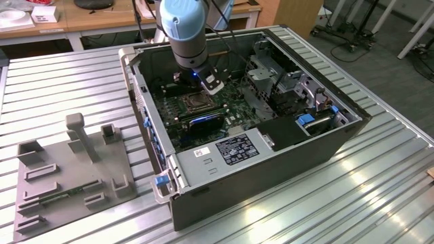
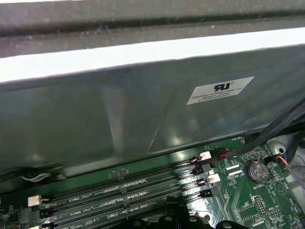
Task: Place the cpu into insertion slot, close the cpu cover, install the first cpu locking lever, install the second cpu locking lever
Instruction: 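Install the first cpu locking lever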
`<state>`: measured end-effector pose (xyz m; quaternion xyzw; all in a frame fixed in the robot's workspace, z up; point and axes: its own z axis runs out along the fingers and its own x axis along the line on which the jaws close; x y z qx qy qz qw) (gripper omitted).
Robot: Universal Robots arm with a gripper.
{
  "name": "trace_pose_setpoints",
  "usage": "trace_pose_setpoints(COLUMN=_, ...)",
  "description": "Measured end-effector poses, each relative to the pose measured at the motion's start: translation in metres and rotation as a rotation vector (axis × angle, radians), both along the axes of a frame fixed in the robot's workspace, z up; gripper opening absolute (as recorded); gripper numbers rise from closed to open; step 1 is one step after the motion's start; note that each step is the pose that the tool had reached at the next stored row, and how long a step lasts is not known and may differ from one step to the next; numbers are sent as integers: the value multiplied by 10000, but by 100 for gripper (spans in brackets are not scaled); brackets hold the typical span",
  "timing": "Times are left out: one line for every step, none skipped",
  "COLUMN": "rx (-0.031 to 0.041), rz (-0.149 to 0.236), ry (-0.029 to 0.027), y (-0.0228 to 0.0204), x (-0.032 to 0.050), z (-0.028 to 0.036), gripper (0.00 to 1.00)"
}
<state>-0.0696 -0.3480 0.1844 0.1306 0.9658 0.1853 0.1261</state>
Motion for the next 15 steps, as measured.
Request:
trace_pose_setpoints(rx=4, rz=1, ry=-3, y=0, x=0, z=-3, gripper=11)
trace_pose_setpoints(rx=5, rz=2, ry=-5, y=0, x=0, z=-4, gripper=11)
trace_pose_setpoints(rx=8, rz=3, ry=-7, y=0, x=0, z=-6, gripper=11)
trace_pose_setpoints(rx=11, rz=4, ry=-8, y=0, x=0, z=-7, gripper=11)
trace_pose_setpoints(rx=11, rz=5, ry=-8, y=0, x=0, z=-7, gripper=11)
trace_pose_setpoints(rx=12, rz=5, ry=-8, y=0, x=0, z=-7, gripper=11)
trace_pose_setpoints(rx=13, rz=6, ry=-9, y=0, x=0, z=-8, gripper=11)
trace_pose_setpoints(rx=12, rz=7, ry=-8, y=0, x=0, z=-8, gripper=11)
trace_pose_setpoints(rx=14, rz=6, ry=-10, y=0, x=0, z=-8, gripper=11)
trace_pose_setpoints(rx=13, rz=7, ry=-9, y=0, x=1, z=-7, gripper=11)
trace_pose_setpoints(rx=9, rz=6, ry=-10, y=0, x=2, z=-5, gripper=11)
trace_pose_setpoints(rx=4, rz=5, ry=-9, y=1, x=2, z=-4, gripper=11)
trace_pose_setpoints(rx=1, rz=5, ry=-9, y=0, x=2, z=-1, gripper=11)
trace_pose_setpoints(rx=-4, rz=5, ry=-9, y=0, x=3, z=3, gripper=11)
trace_pose_setpoints(rx=-6, rz=7, ry=-9, y=0, x=4, z=6, gripper=11)
